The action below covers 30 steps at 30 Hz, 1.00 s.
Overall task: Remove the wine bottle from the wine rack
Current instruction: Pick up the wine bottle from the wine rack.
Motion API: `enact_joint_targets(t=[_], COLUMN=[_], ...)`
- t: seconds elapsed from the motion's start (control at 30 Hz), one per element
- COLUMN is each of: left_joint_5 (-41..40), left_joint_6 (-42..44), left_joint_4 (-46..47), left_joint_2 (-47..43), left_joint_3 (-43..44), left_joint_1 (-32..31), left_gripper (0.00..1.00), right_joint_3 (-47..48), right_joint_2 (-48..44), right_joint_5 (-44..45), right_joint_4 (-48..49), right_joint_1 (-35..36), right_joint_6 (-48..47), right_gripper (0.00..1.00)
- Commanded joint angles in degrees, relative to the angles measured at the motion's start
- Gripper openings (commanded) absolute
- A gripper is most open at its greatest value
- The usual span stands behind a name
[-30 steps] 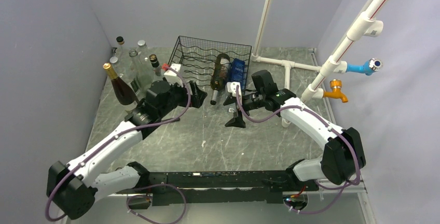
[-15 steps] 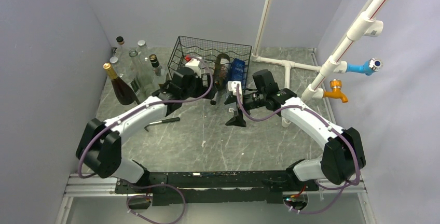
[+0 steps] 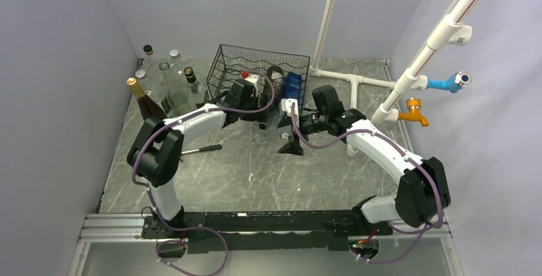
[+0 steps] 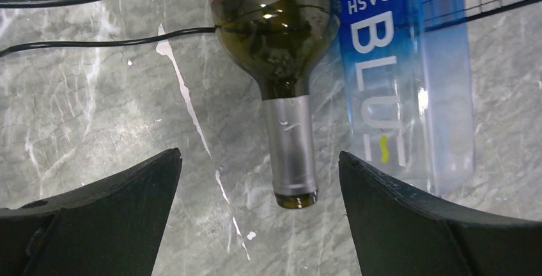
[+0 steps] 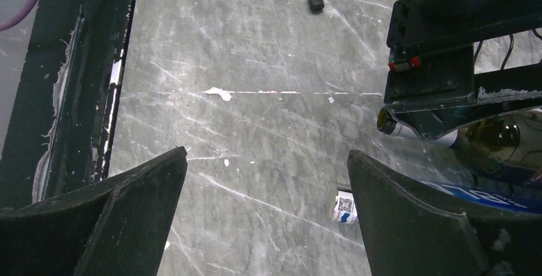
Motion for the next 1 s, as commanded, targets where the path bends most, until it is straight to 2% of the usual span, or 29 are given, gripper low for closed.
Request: enact_joint_targets(t=[0.0,0.17,0.63,0.97], left_joint_5=[2.71,4.01,7.25,9.21], left_joint_6=[-0.9,-2.11,-4.58,-5.41], left_joint_4=[0.35,0.27,-0.56,-1.08], left_joint_2=[2.76,6.21,12.74,16.34], left_joint_3=[4.0,5.89,10.35,13.17], left_joint_1=[0.72,1.04,1.66,1.66], left_gripper=[0.96,0.92,0.69,0.64], right_joint_3=[1.52,1.52,1.5,1.52], right_joint_2=[-0.95,-0.91,-0.77,-0.79], right_joint_5=[-0.36,-0.42,-0.6,-0.69], right_joint_4=[2.44,2.44,2.35,2.35], right_joint_1=[-0.49,-0.61,-1.02,-1.21], right_joint_6=[0.42,0.4,0.29,0.29], right_gripper=[1.0,1.0,1.0,1.0])
